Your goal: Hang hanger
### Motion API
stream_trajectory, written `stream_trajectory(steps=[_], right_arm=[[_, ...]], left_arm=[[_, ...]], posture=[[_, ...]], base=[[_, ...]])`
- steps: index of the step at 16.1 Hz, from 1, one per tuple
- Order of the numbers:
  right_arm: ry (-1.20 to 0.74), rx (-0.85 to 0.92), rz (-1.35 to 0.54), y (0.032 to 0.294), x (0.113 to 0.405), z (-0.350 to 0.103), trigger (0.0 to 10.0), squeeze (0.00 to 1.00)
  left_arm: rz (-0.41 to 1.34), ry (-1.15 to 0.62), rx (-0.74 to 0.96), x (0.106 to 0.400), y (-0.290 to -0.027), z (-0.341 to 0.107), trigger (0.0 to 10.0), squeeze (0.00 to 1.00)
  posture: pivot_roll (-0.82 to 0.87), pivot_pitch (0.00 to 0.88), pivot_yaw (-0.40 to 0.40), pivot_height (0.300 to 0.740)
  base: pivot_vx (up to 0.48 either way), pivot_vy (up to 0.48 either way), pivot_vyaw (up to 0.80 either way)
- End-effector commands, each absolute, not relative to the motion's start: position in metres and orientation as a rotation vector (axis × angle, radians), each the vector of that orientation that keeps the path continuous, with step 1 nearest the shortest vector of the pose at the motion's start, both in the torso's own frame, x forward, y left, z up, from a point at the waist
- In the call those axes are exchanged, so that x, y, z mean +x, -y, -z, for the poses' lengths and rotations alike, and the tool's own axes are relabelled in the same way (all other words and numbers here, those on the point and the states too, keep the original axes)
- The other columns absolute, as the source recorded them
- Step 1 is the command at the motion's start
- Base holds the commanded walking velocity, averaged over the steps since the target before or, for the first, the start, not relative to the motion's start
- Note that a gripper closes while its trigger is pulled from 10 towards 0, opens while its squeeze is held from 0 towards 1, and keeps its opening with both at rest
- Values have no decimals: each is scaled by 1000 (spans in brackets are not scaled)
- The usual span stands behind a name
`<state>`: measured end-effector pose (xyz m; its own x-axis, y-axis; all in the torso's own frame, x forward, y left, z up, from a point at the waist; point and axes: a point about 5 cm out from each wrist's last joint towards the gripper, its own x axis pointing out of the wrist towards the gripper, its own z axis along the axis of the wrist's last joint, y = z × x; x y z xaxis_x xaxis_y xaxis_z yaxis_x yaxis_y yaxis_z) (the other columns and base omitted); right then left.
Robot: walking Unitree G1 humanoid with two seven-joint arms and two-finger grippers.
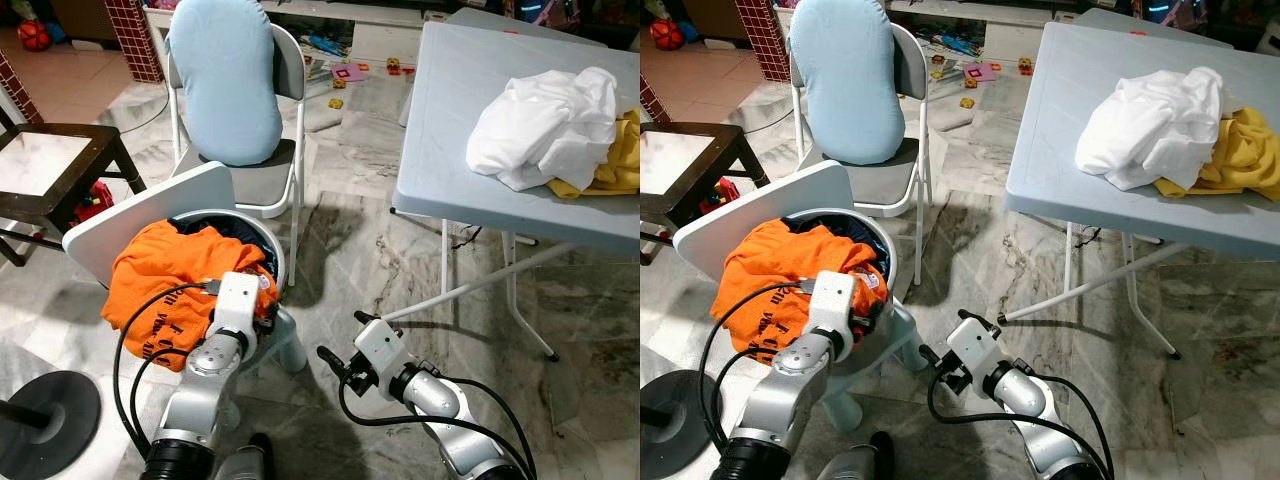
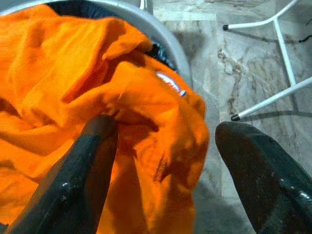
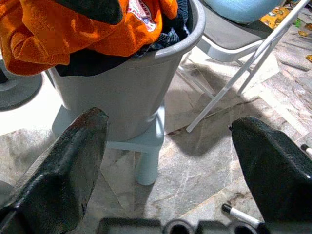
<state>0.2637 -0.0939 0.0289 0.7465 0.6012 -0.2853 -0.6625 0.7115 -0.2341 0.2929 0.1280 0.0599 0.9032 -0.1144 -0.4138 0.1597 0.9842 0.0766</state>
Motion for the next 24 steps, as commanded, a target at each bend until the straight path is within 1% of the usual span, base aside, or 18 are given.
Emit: stream_trajectory(steps=[1,2,3,4,5,6,7,9,10,11,13,14,24], right_arm=[[-199,-336,-708,93,262,-28,10000,0],[-200,-334,-706,93,261,-28,10000,0],[-199,-334,-705,93,261,-28,10000,0],[-198,-334,-702,93,261,-28,10000,0],[-197,-333,-698,94,261,-28,10000,0],[-197,-334,-697,94,261,-28,10000,0],[-198,-334,-696,95,261,-28,10000,0],[-198,-334,-694,95,261,-28,10000,0],[-198,-334,-692,95,261,-28,10000,0],[-197,-333,-693,94,260,-29,10000,0],[-196,-331,-693,93,261,-29,10000,0],[-195,-331,-693,93,261,-29,10000,0],[-194,-333,-695,92,262,-30,10000,0]], left_arm=[[150,-446,98,293,-128,-55,10000,0],[144,-454,77,294,-128,-52,9020,0],[140,-465,48,295,-128,-50,4784,0],[139,-464,51,297,-128,-50,4588,0],[144,-462,59,299,-128,-50,5804,0],[146,-460,66,301,-129,-51,9255,0],[148,-456,71,303,-129,-51,10000,0],[153,-451,75,304,-128,-52,10000,0],[160,-449,76,306,-127,-53,7176,0],[164,-448,76,307,-126,-52,4078,0],[169,-456,73,306,-126,-50,157,0],[168,-464,70,306,-126,-49,0,0],[150,-483,21,303,-122,-49,0,0]], posture=[[14,154,-27,740],[10,152,-25,740],[5,152,-22,740],[1,151,-22,740],[-1,151,-20,740],[-3,152,-18,740],[-3,152,-17,740],[-3,153,-16,740],[-3,153,-14,740],[-3,153,-14,740],[-2,153,-13,740],[-1,151,-14,740],[2,148,-13,740]], base=[[0,0,0],[0,0,0],[0,0,0],[0,0,0],[0,0,0],[0,0,0],[0,0,0],[0,0,0],[0,0,0],[0,0,0],[0,0,0],[0,0,0],[0,0,0]])
